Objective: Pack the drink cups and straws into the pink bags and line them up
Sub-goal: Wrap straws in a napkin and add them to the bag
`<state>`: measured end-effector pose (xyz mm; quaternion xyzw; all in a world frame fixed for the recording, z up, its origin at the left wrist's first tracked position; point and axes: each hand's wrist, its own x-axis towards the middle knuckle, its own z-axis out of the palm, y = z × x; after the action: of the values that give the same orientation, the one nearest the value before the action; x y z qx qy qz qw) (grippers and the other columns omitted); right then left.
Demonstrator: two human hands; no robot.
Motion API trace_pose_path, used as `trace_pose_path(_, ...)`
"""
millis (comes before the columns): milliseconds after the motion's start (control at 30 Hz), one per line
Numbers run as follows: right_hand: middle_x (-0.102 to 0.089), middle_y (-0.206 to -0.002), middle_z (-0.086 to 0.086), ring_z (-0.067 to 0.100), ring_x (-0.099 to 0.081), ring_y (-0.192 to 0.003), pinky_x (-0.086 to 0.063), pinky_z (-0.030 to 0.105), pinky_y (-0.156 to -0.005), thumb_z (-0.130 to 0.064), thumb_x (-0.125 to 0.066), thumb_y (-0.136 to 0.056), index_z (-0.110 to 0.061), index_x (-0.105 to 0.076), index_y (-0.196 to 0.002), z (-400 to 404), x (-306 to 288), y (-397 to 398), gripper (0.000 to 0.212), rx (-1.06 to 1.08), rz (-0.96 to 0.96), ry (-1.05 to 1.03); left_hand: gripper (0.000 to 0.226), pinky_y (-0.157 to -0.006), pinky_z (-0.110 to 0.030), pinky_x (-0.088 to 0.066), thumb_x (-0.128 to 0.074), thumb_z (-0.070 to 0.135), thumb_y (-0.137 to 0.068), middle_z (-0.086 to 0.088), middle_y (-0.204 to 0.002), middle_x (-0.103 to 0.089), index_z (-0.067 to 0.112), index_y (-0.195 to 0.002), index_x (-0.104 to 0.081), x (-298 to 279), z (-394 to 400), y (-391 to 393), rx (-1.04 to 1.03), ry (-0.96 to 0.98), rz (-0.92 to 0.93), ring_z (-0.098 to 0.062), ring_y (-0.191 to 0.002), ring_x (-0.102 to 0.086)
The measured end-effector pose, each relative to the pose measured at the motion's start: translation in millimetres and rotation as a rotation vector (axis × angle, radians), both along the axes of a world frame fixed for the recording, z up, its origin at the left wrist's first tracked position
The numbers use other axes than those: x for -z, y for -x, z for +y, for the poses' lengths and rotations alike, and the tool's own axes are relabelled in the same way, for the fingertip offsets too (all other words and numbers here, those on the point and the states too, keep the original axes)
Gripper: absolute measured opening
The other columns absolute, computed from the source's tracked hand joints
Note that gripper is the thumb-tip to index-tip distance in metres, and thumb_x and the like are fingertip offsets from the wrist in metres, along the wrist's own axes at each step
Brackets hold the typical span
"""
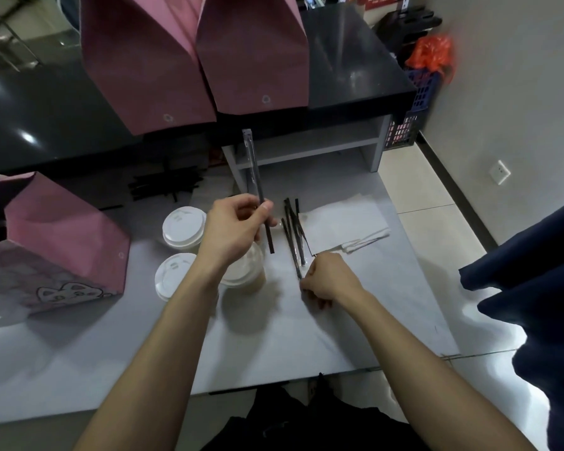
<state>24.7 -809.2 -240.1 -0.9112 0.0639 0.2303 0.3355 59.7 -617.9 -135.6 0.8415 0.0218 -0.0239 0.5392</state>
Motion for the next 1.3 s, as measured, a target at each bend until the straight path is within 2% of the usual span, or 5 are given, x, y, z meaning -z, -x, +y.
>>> trace_pose_path(233,-0.075,-0.063,0.002,0.021,-0.064,-0.039,-0.045,0.026,-0.04,-0.016,-0.065,-0.093,-0.011,-0.071,-0.082,-16.4,-18.1,-6.5,0.014,-0.038,-0.062,-0.237,0.021,-0.052,-0.015,-0.044,-0.067,0.034,-0.109,0.004,-0.087,-0.083,0.023,-0.102,-0.084,4.3,6.2,0.6,-0.052,-0.027,-0.006,-0.009,-0.059,-0.061)
trace_pose_path(433,-0.07,-0.09,-0.008,0.013,-0.063,-0.077,-0.055,0.038,-0.078,-0.026,-0.071,-0.093,-0.024,-0.071,-0.086,-18.5,-19.5,-7.4,0.007,-0.14,-0.39,-0.18,0.029,-0.054,-0.023,-0.043,-0.073,0.042,-0.103,-0.001,-0.059,-0.064,0.021,-0.086,-0.084,5.2,11.7,0.9,-0.067,-0.053,0.009,-0.01,-0.052,-0.052)
trace_pose_path(700,-0.075,-0.092,-0.009,0.013,-0.07,-0.064,-0.05,0.023,-0.059,-0.026,-0.066,-0.079,-0.044,-0.057,-0.075,4.7,-48.5,-9.2,0.021,0.085,-0.751,-0.447,0.027,-0.05,-0.031,-0.047,-0.071,0.024,-0.107,-0.014,-0.069,-0.063,0.0,-0.099,-0.077,5.2,2.3,-7.7,-0.052,0.197,0.087,-0.022,-0.053,-0.053)
trace_pose_path(1033,-0.059,-0.066,-0.001,0.03,-0.068,-0.059,-0.055,0.046,-0.058,-0.015,-0.067,-0.077,-0.019,-0.053,-0.069,6.5,-53.0,-9.5,0.016,0.167,-0.714,-0.457,0.022,-0.058,-0.023,-0.052,-0.068,0.018,-0.108,-0.006,-0.091,-0.072,0.004,-0.123,-0.076,2.1,-10.2,-12.4,0.011,0.454,0.184,-0.011,-0.068,-0.061)
trace_pose_path(1300,-0.048,-0.061,0.002,0.025,-0.047,-0.06,-0.048,0.042,-0.058,-0.018,-0.065,-0.073,-0.014,-0.047,-0.067,3.6,-51.1,-8.9,0.02,0.039,-0.691,-0.333,0.023,-0.062,-0.026,-0.048,-0.065,0.02,-0.11,0.003,-0.079,-0.068,0.004,-0.118,-0.08,6.3,-11.8,-16.7,0.036,0.432,0.225,-0.013,-0.071,-0.057)
